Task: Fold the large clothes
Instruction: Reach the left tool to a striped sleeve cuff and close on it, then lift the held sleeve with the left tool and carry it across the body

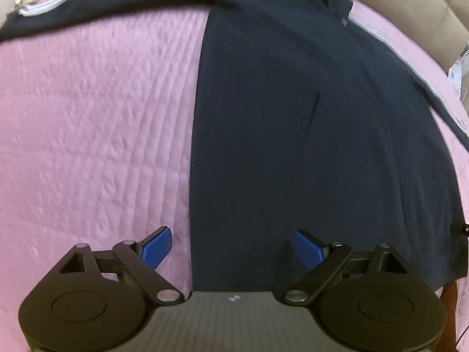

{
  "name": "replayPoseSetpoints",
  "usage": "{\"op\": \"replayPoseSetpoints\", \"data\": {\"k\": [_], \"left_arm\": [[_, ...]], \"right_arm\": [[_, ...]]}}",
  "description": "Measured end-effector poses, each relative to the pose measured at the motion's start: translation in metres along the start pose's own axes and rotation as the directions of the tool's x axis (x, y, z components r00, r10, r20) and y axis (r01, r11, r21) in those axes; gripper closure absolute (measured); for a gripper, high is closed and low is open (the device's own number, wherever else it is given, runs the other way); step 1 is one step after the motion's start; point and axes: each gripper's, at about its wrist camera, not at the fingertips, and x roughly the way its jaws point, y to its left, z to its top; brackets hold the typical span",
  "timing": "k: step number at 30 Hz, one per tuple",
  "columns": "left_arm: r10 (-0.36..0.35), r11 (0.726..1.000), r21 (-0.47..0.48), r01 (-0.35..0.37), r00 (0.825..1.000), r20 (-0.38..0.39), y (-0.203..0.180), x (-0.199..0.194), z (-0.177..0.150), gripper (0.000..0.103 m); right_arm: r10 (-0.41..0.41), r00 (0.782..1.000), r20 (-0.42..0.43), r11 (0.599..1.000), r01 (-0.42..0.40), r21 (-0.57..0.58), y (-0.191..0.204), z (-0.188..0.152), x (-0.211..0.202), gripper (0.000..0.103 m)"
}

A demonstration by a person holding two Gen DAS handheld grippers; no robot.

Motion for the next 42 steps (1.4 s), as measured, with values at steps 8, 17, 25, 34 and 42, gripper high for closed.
{"op": "replayPoseSetpoints", "data": {"k": [8,17,25,34,42], "left_arm": [[-0.062,0.997,-0.038,0.06,0.997,-0.054,0.011,0.013,-0.009,0.0],[-0.149,0.983,-0.104,0.153,0.988,0.045,0.014,-0.018,-0.026,0.091],[-0.177,0.978,-0.109,0.176,0.984,-0.001,0.018,-0.05,-0.034,0.092],[-0.088,0.991,-0.096,0.094,0.994,0.057,0.028,-0.039,-0.024,0.01],[0.034,0.94,-0.336,0.062,0.961,0.274,0.128,-0.042,0.062,0.004]], "right_arm": [[-0.077,0.994,0.072,0.992,0.084,-0.098,0.027,-0.032,-0.005,0.0],[0.076,0.985,0.155,0.997,-0.079,0.011,0.036,-0.025,-0.071,0.089],[-0.023,0.996,-0.083,1.0,0.022,-0.007,0.031,-0.017,-0.054,0.09],[0.014,0.991,-0.135,0.987,-0.035,-0.154,0.068,0.038,-0.053,0.026],[0.268,0.953,0.14,0.932,-0.22,-0.286,0.183,0.157,-0.053,0.02]]}}
